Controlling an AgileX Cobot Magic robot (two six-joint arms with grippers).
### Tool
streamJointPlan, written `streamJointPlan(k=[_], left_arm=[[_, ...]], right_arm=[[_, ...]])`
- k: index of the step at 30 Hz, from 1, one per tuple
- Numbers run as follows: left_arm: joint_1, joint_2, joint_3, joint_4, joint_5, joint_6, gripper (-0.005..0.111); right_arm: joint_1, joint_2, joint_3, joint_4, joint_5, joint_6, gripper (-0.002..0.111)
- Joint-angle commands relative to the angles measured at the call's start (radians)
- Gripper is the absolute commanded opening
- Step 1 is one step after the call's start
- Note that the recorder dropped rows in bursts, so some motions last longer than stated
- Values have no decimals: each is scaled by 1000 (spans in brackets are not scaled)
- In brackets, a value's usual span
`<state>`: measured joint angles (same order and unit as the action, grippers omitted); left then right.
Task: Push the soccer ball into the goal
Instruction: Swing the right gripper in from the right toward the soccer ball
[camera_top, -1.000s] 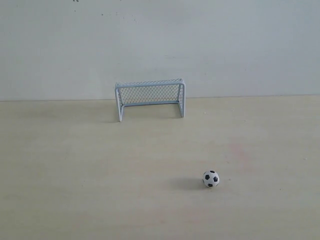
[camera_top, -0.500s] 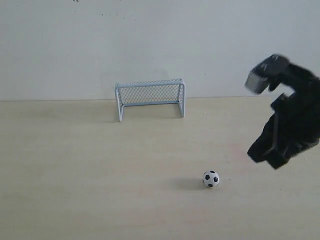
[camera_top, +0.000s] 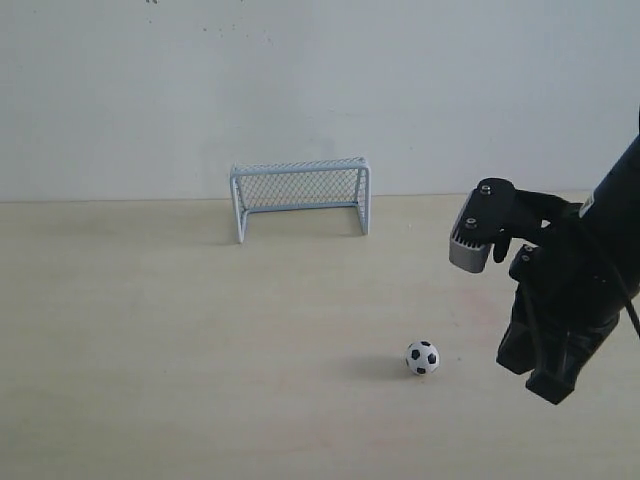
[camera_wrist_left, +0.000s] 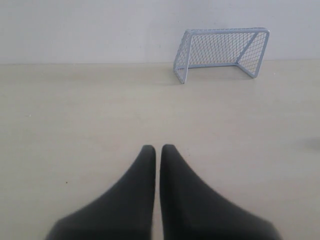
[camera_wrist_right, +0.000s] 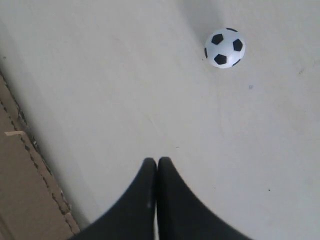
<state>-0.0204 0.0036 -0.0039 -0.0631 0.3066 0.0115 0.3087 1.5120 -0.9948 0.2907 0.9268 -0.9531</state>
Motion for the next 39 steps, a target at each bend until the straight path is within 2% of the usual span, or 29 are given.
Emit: streamJointPlan(k=[1,19,27,39], left_arm=[[0,-4,4,-8,0,5,4],[0,-4,4,-8,0,5,4],[0,-4,4,-8,0,5,4],[0,-4,4,-8,0,5,4]], right_arm=[[4,-3,-8,-6,-3,1,0],[4,-3,-8,-6,-6,4,0],[4,-3,-8,65,-101,6,0],[4,-3,-8,72,-159,31,0]])
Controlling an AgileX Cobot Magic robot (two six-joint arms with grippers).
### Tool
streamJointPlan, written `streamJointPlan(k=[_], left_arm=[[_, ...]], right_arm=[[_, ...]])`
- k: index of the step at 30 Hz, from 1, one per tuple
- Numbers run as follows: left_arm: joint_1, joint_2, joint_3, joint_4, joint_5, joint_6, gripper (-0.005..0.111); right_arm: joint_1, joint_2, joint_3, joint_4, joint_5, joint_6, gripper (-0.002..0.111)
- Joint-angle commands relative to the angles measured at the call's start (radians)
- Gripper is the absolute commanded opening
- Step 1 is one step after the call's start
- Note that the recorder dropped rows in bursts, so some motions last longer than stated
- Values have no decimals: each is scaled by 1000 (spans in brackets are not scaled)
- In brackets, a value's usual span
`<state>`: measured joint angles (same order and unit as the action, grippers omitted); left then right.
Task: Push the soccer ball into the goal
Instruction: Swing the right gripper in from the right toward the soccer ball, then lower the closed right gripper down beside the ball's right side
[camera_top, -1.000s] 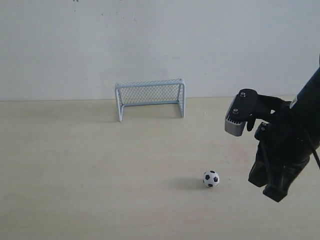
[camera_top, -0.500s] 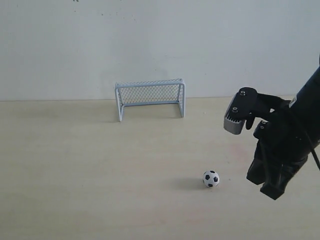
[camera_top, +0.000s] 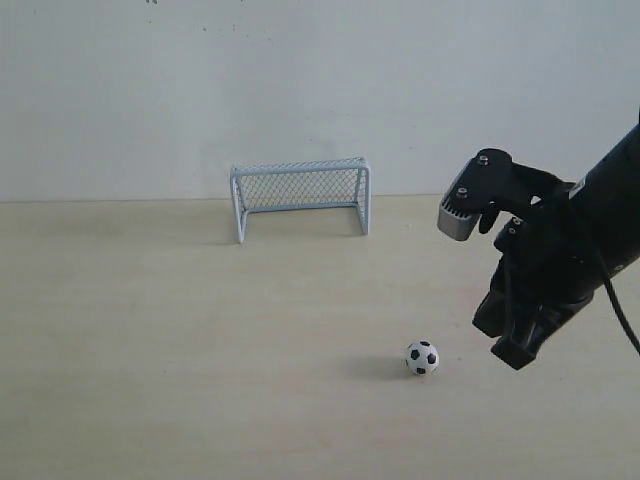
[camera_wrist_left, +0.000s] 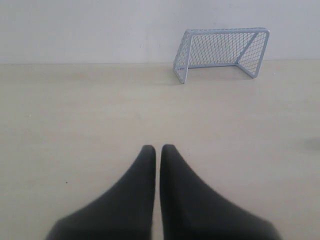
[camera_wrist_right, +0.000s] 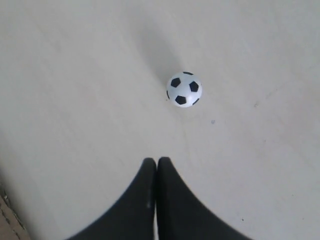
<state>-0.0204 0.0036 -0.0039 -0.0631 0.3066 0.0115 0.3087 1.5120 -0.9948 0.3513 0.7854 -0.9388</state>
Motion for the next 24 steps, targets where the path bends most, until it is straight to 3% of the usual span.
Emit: streamJointPlan(k=[1,8,18,24], left_arm=[[0,-4,4,-8,0,5,4],[0,-4,4,-8,0,5,4],[0,-4,4,-8,0,5,4],[0,-4,4,-8,0,5,4]], right_arm=[[4,-3,-8,16,-27,17,0],[4,-3,-8,64,-91,9,0],[0,69,-11,-589,-235,-36,0],[-27,217,-141,-674,-221,-45,0]])
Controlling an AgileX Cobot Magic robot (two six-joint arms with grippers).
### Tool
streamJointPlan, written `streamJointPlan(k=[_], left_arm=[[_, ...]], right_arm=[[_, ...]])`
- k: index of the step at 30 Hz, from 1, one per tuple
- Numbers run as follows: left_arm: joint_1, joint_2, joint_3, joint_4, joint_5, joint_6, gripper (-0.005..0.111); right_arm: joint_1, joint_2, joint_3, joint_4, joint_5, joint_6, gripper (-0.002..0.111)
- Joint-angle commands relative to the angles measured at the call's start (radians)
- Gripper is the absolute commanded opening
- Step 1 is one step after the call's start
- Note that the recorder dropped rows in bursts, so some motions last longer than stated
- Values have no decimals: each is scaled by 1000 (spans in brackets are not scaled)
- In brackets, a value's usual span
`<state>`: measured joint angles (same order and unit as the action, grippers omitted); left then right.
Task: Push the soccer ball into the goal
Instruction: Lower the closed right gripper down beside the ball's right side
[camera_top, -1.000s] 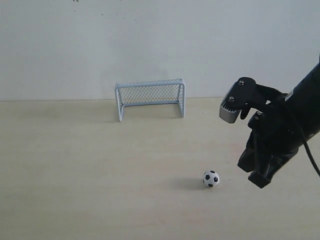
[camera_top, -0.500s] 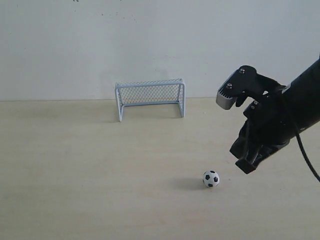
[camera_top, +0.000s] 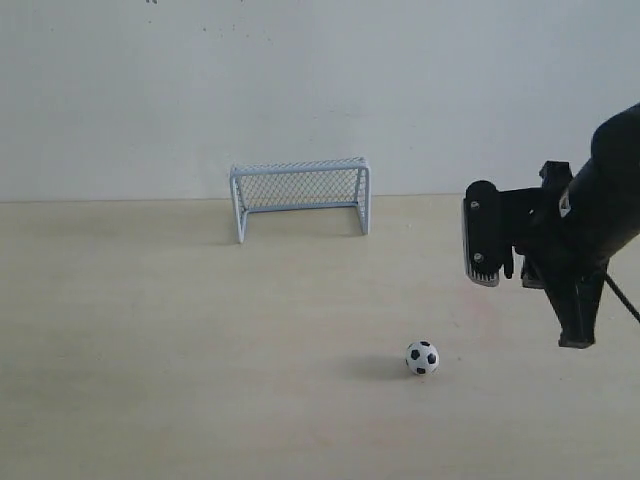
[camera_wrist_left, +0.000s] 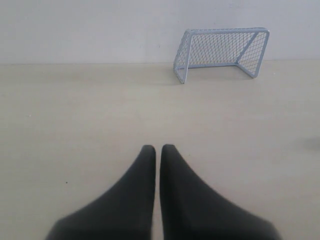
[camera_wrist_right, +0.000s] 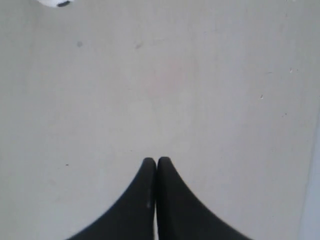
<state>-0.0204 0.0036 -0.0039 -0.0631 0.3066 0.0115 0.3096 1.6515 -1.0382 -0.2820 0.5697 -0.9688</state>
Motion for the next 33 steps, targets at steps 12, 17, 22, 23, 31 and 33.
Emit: streamJointPlan(k=[12,17,22,23,31,33], left_arm=[[0,-4,4,-8,0,5,4],[0,-4,4,-8,-2,5,4],[0,-4,4,-8,-2,5,4],[0,-4,4,-8,-2,5,4],[0,-4,4,-8,0,5,4],[0,-4,4,-8,0,5,4]], right_arm=[[-343,307,-643,494,651,-737,0],[-333,316,-648,464,651,-792,0],[-216,314,-577,415,651,-760,0],[-187,314,-526,380,651,-758,0],[-138,297,-406,428,651,-789,0],[-138,273,-397,440,651,-802,0]])
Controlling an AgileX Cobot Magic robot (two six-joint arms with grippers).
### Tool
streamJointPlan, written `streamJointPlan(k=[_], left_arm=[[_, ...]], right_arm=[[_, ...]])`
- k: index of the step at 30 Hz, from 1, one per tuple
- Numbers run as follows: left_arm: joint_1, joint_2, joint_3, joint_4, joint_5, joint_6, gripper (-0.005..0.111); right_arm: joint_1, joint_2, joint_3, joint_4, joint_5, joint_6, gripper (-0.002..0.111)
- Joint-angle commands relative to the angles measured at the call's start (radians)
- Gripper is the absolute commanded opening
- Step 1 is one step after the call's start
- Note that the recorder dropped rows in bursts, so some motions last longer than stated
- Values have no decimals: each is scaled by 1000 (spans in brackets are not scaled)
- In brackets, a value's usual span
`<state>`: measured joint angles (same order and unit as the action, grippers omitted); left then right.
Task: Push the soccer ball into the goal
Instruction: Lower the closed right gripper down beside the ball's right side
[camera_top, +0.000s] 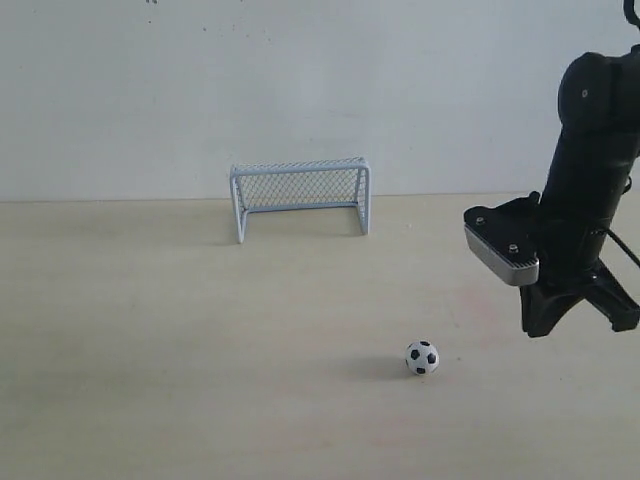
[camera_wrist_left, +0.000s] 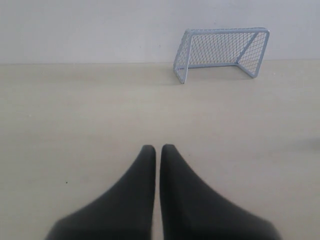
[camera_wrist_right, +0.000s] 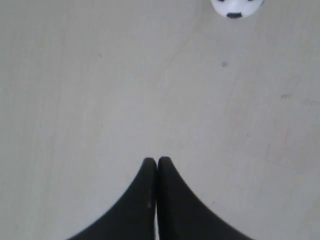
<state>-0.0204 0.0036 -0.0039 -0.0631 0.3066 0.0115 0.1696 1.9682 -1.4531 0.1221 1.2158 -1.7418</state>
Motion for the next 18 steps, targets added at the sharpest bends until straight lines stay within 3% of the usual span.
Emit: streamJointPlan(k=[1,7,18], left_arm=[[0,-4,4,-8,0,5,4],[0,-4,4,-8,0,5,4],[0,-4,4,-8,0,5,4]], right_arm=[[2,-56,27,41,5,-49,0],[25,-109,95,33,5,-198,0],[156,-107,127,20,5,-216,0]])
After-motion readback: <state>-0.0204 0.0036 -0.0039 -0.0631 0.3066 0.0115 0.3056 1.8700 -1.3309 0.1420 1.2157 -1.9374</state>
